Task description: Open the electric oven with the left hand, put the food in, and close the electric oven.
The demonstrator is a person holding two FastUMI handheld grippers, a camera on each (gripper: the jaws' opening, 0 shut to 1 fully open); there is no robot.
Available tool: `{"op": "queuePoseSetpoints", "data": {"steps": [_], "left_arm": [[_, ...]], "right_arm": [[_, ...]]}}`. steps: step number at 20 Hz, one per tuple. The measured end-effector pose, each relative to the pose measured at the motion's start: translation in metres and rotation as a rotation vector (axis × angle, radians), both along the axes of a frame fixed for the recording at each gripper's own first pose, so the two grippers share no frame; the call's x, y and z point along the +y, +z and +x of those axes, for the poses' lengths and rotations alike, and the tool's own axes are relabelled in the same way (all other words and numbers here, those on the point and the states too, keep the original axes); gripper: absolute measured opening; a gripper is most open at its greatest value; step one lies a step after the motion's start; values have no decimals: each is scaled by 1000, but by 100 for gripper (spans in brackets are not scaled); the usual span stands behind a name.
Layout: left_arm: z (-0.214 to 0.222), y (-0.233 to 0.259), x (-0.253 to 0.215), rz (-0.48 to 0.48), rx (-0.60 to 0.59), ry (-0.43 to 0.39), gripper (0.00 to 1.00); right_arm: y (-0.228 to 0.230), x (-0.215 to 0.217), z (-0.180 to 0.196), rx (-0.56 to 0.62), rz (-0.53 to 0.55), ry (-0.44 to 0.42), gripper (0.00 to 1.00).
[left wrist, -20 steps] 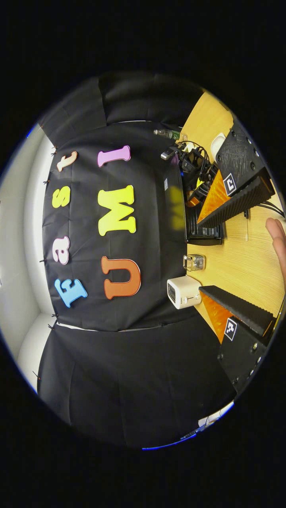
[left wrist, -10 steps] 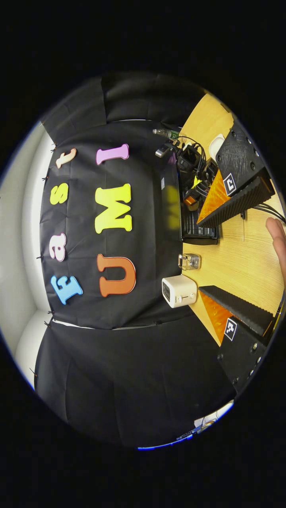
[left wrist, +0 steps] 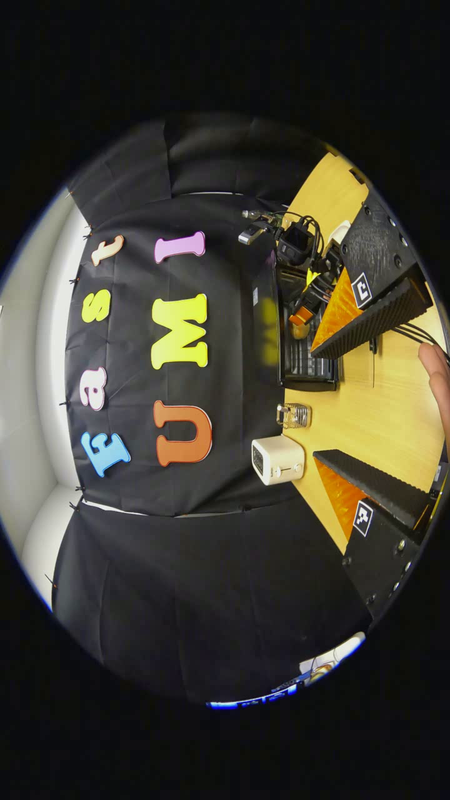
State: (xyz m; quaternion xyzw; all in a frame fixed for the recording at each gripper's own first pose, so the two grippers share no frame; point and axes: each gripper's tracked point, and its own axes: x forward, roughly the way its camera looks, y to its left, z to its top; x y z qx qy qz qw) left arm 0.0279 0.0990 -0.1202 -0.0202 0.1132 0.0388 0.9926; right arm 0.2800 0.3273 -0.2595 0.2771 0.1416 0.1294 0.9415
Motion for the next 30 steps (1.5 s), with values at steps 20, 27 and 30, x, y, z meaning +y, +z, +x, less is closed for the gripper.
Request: {"op": "queuePoseSetpoints", "data": {"steps": [20, 27, 30], "left_arm": [[21, -190, -130, -163, 433, -180, 95], [17, -225, -152, -152, 531, -204, 94], [20, -232, -155, -146, 553, -229, 95]], "right_arm": [[151, -243, -180, -196, -250, -129, 94], [195, -287, -222, -291, -375, -189, 94], [210, -302, -230, -335, -443, -227, 94]]}}
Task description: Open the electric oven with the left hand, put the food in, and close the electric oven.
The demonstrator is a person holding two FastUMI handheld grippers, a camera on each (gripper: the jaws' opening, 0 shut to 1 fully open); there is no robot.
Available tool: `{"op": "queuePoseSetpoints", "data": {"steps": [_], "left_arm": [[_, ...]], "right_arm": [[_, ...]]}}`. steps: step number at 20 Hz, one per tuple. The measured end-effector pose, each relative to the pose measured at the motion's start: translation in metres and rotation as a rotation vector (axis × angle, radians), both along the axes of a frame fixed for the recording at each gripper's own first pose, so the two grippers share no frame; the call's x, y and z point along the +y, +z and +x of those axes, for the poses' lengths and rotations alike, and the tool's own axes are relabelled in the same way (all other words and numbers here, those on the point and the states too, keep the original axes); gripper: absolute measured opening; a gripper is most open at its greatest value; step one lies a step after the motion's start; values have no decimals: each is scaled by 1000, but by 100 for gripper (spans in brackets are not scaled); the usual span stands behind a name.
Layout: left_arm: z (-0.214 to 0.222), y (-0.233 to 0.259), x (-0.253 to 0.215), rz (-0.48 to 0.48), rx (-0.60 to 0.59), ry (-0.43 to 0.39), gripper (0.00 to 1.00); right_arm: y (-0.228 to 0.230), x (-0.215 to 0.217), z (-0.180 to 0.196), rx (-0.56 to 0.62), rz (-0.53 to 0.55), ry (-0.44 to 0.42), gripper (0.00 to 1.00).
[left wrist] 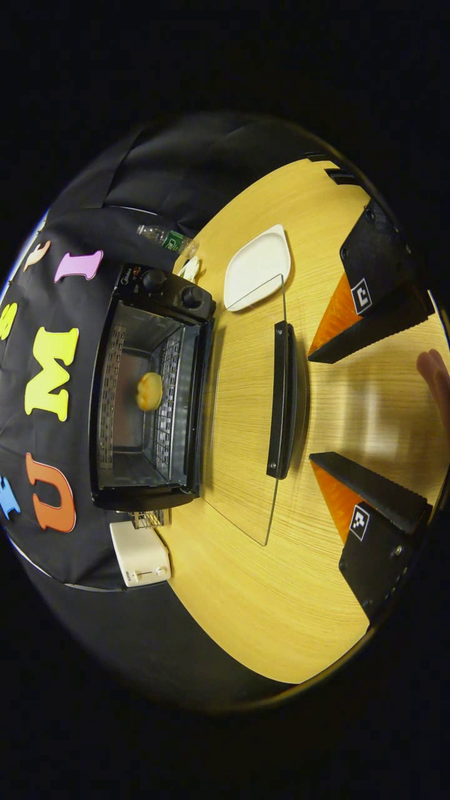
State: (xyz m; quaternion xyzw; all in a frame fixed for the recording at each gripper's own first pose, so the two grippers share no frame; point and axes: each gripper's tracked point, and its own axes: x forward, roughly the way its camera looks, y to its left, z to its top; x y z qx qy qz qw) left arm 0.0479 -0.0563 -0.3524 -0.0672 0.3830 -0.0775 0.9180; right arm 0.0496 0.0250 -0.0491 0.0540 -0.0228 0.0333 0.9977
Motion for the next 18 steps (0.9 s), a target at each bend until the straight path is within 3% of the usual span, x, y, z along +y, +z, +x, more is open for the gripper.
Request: {"op": "queuePoseSetpoints", "data": {"steps": [3, 12, 13, 14, 18], "left_arm": [[4, -9, -9, -18, 26, -49, 94], [14, -11, -5, 12, 54, -42, 94], [14, -8, -5, 12, 46, -40, 82], [15, -4, -4, 11, 36, -39, 94], [21, 14, -2, -2, -19, -36, 96]], "right_arm": [[9, 2, -14, -34, 5, 8, 94], [2, -4, -9, -31, 28, 16, 94], [0, -5, -8, -24, 34, 15, 94], [-2, -4, -7, -18, 37, 17, 94], [-5, -7, -6, -7, 47, 10, 94]]}}
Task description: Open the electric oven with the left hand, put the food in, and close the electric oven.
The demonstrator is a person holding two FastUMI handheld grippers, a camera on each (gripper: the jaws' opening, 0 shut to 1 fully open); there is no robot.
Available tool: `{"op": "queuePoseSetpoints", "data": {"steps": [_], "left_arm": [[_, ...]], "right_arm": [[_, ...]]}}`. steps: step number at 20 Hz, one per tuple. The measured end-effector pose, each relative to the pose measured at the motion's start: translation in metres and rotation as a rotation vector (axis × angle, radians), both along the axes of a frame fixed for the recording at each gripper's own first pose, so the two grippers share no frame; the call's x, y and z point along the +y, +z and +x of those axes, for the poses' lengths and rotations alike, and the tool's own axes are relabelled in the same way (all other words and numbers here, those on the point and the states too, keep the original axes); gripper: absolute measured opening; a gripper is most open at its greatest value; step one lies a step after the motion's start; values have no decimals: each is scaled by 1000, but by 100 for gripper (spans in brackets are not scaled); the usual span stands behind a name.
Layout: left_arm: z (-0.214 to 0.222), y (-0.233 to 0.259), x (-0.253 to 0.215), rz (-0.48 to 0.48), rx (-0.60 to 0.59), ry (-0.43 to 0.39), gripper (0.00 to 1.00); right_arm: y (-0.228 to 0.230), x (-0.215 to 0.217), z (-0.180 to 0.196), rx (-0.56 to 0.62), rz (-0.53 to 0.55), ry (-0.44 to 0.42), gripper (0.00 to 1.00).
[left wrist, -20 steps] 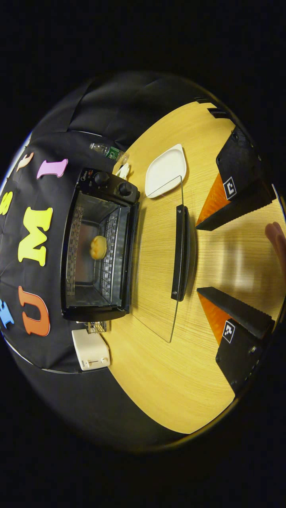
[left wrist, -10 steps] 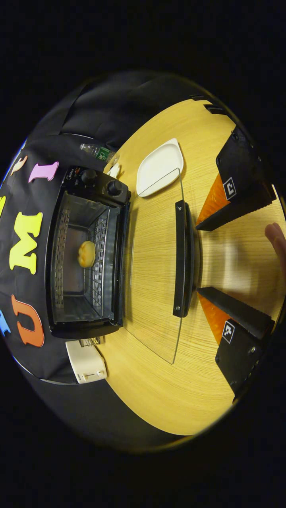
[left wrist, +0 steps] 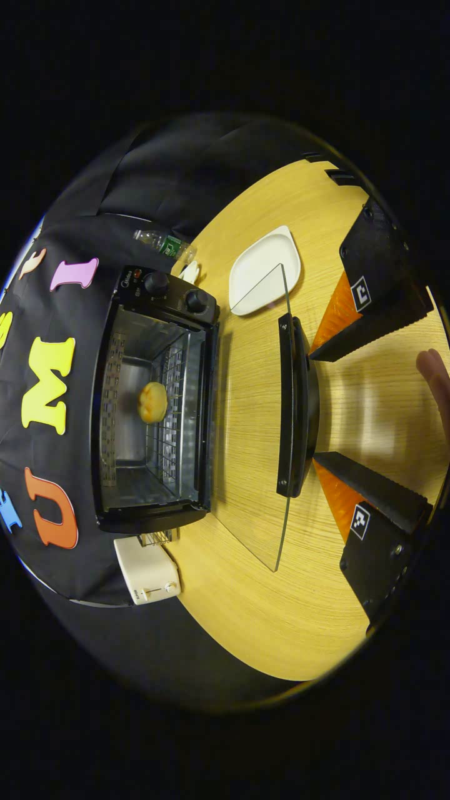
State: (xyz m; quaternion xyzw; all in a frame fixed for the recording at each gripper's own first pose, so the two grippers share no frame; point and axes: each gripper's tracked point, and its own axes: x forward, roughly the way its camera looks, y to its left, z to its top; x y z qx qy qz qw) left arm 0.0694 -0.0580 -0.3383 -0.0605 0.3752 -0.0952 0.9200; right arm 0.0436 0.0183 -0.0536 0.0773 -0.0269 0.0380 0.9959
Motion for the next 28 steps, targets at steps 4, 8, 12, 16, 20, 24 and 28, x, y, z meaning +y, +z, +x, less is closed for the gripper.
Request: {"op": "queuePoseSetpoints", "data": {"steps": [4, 8, 12, 16, 20, 24, 28], "left_arm": [[8, 18, 2, -13, -60, 6, 89], [18, 35, 1, -31, -114, 26, 98], [29, 49, 2, -38, -154, 22, 98], [43, 63, 2, -86, -188, 26, 98], [64, 81, 2, -122, -233, 36, 98], [84, 82, 9, -62, -241, 79, 98], [106, 95, 14, -49, -301, 115, 94]], "right_arm": [[-1, 7, -1, -4, 25, 24, 95], [-5, 5, 0, 4, 23, 27, 95], [-6, 4, 1, 10, 27, 25, 95], [-7, 5, 2, 13, 26, 27, 95], [-9, 5, 3, 18, 33, 28, 96], [-14, 9, 5, 29, 51, 51, 96], [-18, 7, 6, 33, 53, 50, 96]]}}
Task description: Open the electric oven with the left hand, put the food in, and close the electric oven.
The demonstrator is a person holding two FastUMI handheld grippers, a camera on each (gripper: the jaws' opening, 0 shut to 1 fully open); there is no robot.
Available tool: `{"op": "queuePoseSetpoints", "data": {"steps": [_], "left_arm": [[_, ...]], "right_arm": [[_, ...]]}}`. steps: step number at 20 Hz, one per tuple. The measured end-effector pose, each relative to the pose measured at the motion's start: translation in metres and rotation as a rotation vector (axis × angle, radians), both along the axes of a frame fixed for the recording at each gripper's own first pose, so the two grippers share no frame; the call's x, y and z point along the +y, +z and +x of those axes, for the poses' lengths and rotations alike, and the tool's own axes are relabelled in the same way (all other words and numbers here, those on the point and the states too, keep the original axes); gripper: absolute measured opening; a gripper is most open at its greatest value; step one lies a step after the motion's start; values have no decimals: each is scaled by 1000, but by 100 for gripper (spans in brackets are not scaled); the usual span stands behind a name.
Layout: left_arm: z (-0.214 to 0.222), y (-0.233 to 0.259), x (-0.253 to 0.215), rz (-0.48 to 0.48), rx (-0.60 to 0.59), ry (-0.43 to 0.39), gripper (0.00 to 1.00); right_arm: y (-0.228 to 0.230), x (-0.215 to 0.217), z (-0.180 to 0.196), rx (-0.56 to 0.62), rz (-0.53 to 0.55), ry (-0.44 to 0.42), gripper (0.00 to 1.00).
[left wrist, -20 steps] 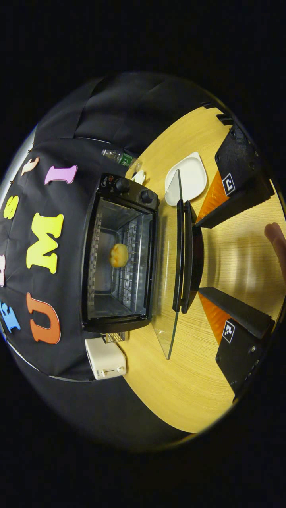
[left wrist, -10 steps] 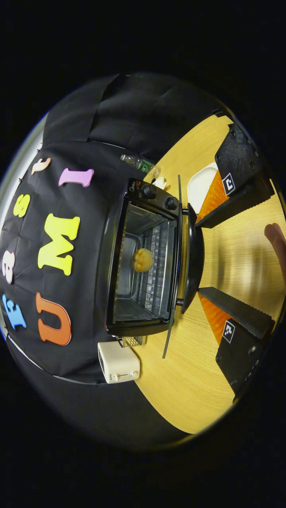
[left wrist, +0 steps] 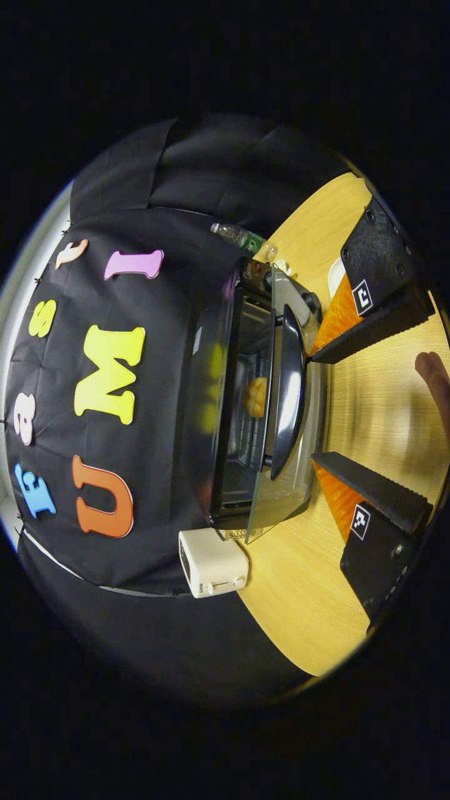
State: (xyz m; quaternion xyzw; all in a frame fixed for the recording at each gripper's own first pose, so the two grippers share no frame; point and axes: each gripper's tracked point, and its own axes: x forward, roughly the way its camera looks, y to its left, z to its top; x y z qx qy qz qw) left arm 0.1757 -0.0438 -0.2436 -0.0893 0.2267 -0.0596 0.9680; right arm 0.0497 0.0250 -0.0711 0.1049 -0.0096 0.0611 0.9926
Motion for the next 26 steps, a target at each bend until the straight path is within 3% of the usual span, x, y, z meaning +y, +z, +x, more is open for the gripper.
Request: {"op": "queuePoseSetpoints", "data": {"steps": [2, 5, 13, 21, 26], "left_arm": [[11, 16, 10, -14, -56, 40, 94], [0, 31, 8, -63, -71, 36, 94], [-56, 105, 13, -13, -258, 33, 94], [-107, 179, 13, 62, -368, 47, 93], [-141, 218, 17, 116, -464, 90, 93]], "right_arm": [[-1, -1, 2, 3, 3, -5, 96], [-3, -3, 1, 7, -1, -7, 96], [1, -3, -5, 1, -21, -14, 96], [17, 0, -21, -41, -53, -15, 96], [25, 0, -29, -66, -65, -12, 96]]}}
